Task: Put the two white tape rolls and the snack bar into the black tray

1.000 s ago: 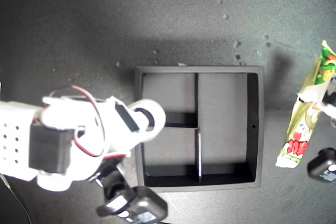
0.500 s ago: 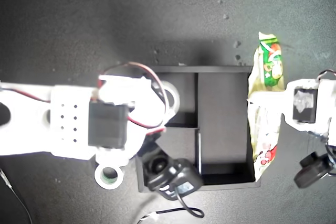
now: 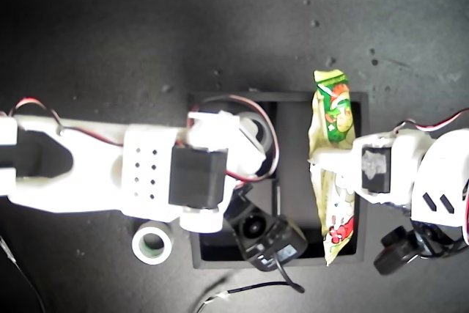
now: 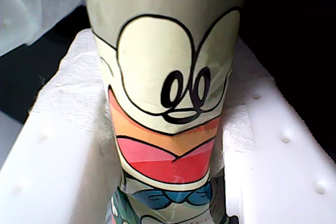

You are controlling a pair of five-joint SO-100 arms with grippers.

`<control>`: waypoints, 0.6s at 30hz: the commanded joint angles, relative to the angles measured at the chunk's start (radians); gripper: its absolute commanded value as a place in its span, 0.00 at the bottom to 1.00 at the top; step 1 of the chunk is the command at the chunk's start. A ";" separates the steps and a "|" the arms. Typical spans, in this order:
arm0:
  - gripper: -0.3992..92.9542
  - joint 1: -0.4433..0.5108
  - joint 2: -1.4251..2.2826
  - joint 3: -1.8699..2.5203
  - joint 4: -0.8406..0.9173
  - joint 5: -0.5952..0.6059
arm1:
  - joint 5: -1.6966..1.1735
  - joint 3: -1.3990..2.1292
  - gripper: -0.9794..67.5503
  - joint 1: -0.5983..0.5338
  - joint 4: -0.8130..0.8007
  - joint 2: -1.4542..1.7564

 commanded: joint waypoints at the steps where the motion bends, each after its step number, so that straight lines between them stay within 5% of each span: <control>1: 0.20 0.011 0.146 0.064 0.020 -0.034 | -0.006 -0.031 0.01 0.006 -0.018 -0.002; 2: 0.20 0.012 0.186 0.101 0.020 -0.038 | -0.009 -0.034 0.02 0.003 -0.018 -0.008; 6: 0.19 0.029 0.410 0.284 0.020 -0.061 | -0.006 -0.012 0.43 0.026 0.006 -0.017; 8: 0.18 0.051 0.534 0.373 0.020 -0.084 | 0.009 0.028 0.47 0.058 0.009 -0.005; 15: 0.15 0.199 0.982 0.907 -0.091 -0.250 | 0.167 -0.149 0.44 0.092 0.244 0.035; 18: 0.15 0.293 1.140 1.190 -0.324 -0.311 | 0.374 -0.121 0.25 0.140 0.282 0.155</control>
